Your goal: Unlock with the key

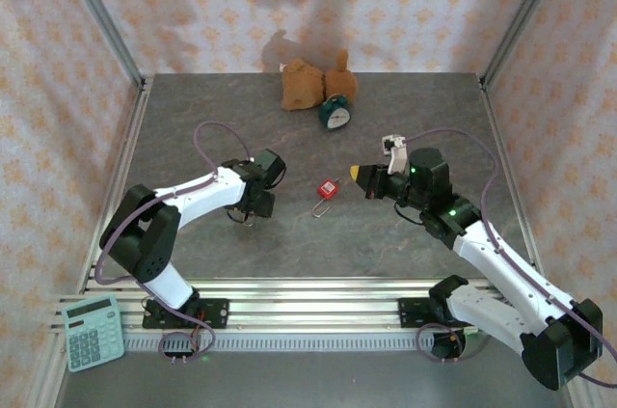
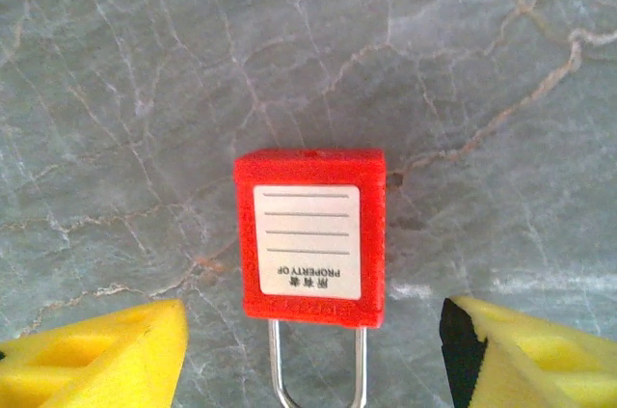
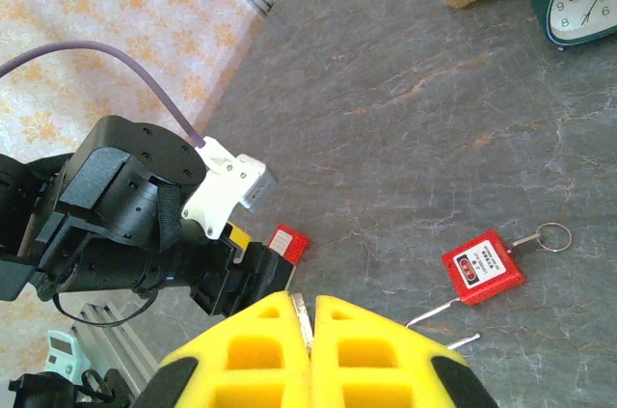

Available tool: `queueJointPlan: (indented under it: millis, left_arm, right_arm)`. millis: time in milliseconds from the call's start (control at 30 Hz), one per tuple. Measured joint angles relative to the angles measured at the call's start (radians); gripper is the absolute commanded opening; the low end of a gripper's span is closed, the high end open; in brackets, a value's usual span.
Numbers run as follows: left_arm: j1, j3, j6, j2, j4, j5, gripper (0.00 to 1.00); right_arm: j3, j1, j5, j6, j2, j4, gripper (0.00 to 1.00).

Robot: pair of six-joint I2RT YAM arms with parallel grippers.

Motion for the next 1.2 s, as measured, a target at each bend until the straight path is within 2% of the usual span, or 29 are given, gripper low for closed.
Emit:
queueJointPlan:
  millis: [433, 633, 867, 1200]
  left_arm:
    - [0.065, 0.074, 0.061, 0.101, -0.082, 0.079, 0.66]
    - [0.066, 0.087, 0.072, 0.14, -0.087, 0.111, 0.57]
    - [0.071, 0.096, 0.089, 0.151, -0.09, 0.121, 0.55]
    - [0.117, 0.095, 0.085, 0.152, -0.086, 0.19, 0.55]
  right_arm:
    - [-0.01, 0.0, 0.0, 0.0, -0.006, 0.013, 0.03]
    - [-0.02, 0.0, 0.0, -0.001, -0.013, 0.023, 0.03]
    - [-0.026, 0.0, 0.0, -0.001, -0.014, 0.024, 0.03]
    - [-0.026, 0.0, 0.0, -0.001, -0.014, 0.024, 0.03]
